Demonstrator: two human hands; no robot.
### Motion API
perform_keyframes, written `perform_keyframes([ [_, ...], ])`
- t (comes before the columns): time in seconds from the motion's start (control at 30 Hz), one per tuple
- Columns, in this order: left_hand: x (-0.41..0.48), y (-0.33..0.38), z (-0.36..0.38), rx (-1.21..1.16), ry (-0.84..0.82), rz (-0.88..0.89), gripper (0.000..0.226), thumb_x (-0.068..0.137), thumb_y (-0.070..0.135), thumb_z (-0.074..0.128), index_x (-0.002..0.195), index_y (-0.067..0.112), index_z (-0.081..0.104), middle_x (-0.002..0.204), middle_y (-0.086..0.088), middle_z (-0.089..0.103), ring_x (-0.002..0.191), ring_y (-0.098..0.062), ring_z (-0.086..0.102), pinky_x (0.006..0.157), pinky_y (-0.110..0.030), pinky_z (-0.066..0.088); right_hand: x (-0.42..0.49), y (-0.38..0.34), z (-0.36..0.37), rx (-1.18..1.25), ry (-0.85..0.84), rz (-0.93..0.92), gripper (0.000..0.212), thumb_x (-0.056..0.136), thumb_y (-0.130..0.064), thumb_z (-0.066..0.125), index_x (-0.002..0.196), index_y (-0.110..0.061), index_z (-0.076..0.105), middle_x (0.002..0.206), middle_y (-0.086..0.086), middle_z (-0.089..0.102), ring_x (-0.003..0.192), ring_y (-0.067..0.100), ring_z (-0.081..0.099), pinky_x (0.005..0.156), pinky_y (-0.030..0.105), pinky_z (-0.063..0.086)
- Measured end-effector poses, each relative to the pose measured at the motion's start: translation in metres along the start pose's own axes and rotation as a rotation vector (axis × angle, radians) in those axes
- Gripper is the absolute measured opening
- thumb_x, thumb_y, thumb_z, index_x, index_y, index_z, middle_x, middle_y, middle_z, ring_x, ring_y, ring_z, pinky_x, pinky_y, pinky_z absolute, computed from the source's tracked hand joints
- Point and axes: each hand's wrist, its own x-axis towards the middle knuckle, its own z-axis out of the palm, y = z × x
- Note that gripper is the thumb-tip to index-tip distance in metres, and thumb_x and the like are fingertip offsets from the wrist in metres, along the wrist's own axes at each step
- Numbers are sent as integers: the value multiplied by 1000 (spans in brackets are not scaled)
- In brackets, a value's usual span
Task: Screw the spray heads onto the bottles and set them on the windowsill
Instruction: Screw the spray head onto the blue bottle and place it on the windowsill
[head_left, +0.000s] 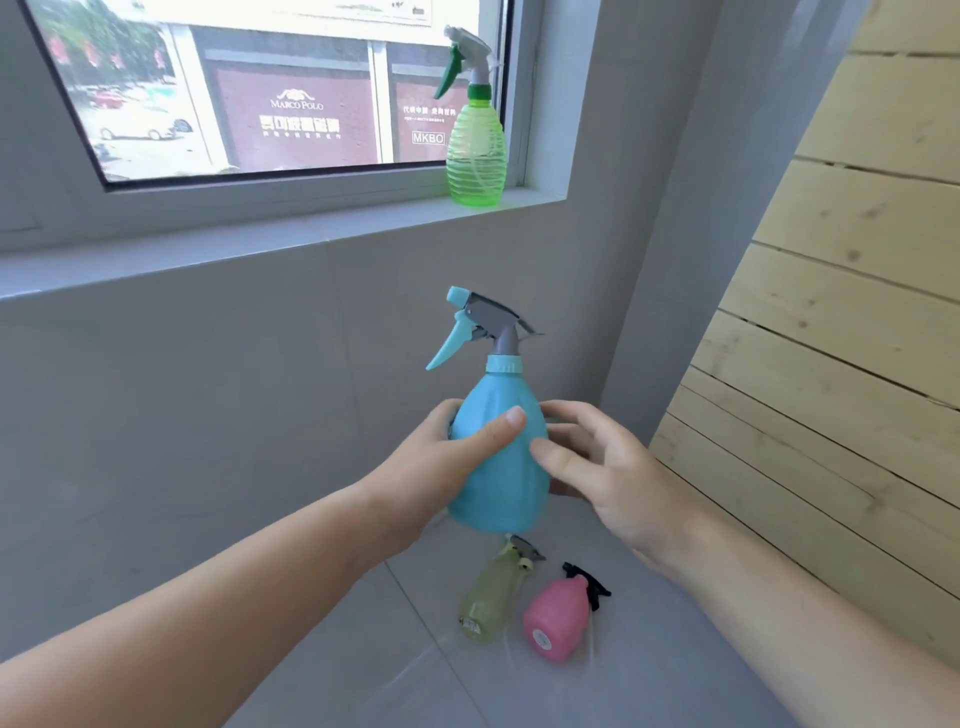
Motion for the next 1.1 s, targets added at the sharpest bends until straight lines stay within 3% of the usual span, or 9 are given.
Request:
perform_keyframes([
  [0.1,1,7,-13,-38,-7,13,67,77,59,79,130,24,59,122,1,76,110,-18,76,95,-42,60,6,-5,10,-111,-5,-69,37,91,-19,69,126,-27,60,115,0,73,108,16,70,96,38,56],
  [0.27,8,18,-33,-137,3,35,54,85,45,68,131,18,61,125,-7,76,117,-28,73,108,-56,51,21,-18,17,-121,-38,-149,43,93,-19,67,131,-37,58,114,-5,74,110,14,69,98,40,55],
  [0.43,16,55,-51,-123,122,184,68,70,43,81,128,16,58,125,-10,75,111,-28,75,101,-51,58,53,-47,29,-259,-54,-269,73,76,-43,78,137,-59,41,128,-8,62,115,10,64,92,34,57],
  [0.6,41,118,-78,-8,278,328,60,74,41,86,122,19,59,109,-9,78,87,-20,80,67,-34,62,119,-98,37,-320,-17,-397,86,78,-33,81,149,-42,34,125,-9,63,111,7,65,82,26,59],
  [0.73,71,162,-104,130,390,395,51,82,42,84,125,25,62,112,-9,77,90,-23,78,74,-35,65,174,-132,47,-356,29,-459,85,78,-35,81,147,-36,33,127,-13,63,111,1,64,81,21,57],
  [0.83,89,185,-117,149,419,405,50,90,40,76,135,24,60,114,-2,72,83,-8,69,55,-11,55,208,-150,53,-353,72,-483,80,79,-33,80,144,-25,34,134,-7,60,114,8,63,85,28,57],
  [0.87,96,189,-121,166,432,400,50,91,41,74,136,24,60,113,-1,70,82,-6,67,54,-11,53,218,-154,55,-347,71,-485,76,80,-32,80,141,-24,36,135,-5,59,113,10,63,82,27,56],
  [1.03,130,196,-139,166,437,334,50,89,42,77,133,22,65,123,-10,74,111,-28,73,98,-42,60,253,-154,60,-317,57,-468,63,84,-24,77,138,-23,43,132,-5,59,101,0,62,65,12,51],
  [1.1,142,192,-144,143,451,308,60,78,49,82,130,24,63,123,-12,74,111,-31,73,101,-49,59,264,-149,62,-327,57,-461,65,85,-23,76,140,-25,42,130,-8,55,97,-5,59,64,12,52],
])
